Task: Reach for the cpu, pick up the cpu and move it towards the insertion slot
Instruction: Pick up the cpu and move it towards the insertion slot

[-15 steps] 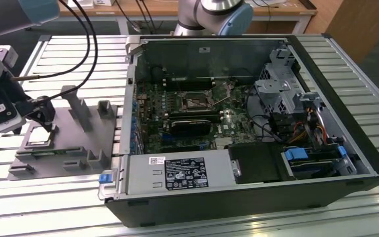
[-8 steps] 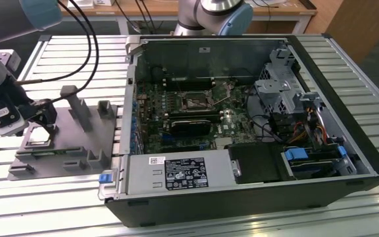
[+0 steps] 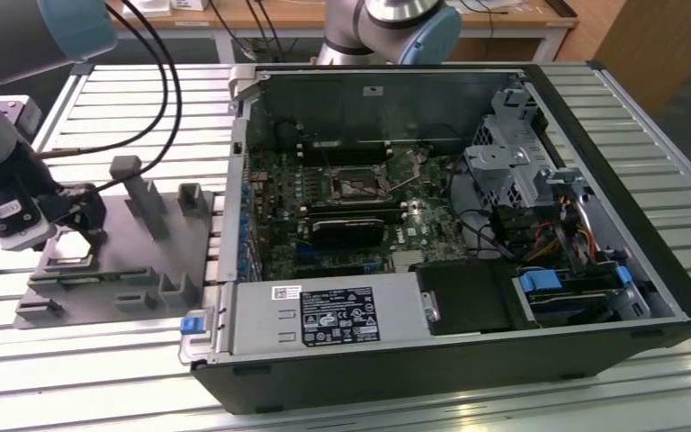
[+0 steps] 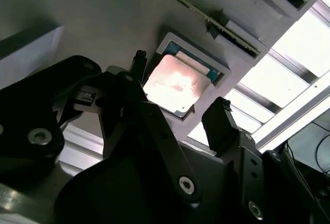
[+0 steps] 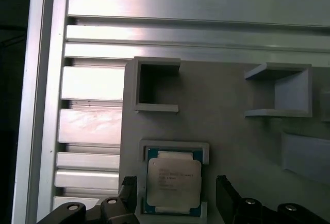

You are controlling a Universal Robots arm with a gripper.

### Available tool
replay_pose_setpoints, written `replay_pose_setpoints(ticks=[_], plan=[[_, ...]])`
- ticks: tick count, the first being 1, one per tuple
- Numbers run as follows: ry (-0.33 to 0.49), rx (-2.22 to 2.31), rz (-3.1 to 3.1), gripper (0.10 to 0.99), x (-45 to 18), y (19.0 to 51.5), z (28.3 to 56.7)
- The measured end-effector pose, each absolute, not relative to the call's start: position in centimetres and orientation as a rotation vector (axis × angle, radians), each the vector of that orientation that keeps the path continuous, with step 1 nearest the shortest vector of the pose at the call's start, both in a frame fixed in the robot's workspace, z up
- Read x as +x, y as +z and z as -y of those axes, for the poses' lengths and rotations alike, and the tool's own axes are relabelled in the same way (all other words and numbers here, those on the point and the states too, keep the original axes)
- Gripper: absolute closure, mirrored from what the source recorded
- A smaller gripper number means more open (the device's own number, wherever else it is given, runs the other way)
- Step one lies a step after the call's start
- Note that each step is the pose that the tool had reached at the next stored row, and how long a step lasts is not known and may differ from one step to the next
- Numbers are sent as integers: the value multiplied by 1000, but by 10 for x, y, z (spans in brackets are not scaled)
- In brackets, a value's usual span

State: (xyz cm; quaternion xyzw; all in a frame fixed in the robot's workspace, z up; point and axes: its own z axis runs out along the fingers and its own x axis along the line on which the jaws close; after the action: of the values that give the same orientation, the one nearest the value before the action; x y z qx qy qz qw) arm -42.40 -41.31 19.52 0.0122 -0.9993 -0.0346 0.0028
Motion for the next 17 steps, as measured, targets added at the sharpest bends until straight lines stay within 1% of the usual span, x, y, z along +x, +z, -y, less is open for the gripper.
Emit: replay_pose_setpoints(ticks=[10,11,12,13,17], plan=[[-108,38,3134,373,-424,188,411],[-108,38,3134,392,-424,187,411],[-108,38,3134,392,-424,187,411],[-108,38,3134,459,-424,186,411],[-108,38,3134,459,-425,185,411]])
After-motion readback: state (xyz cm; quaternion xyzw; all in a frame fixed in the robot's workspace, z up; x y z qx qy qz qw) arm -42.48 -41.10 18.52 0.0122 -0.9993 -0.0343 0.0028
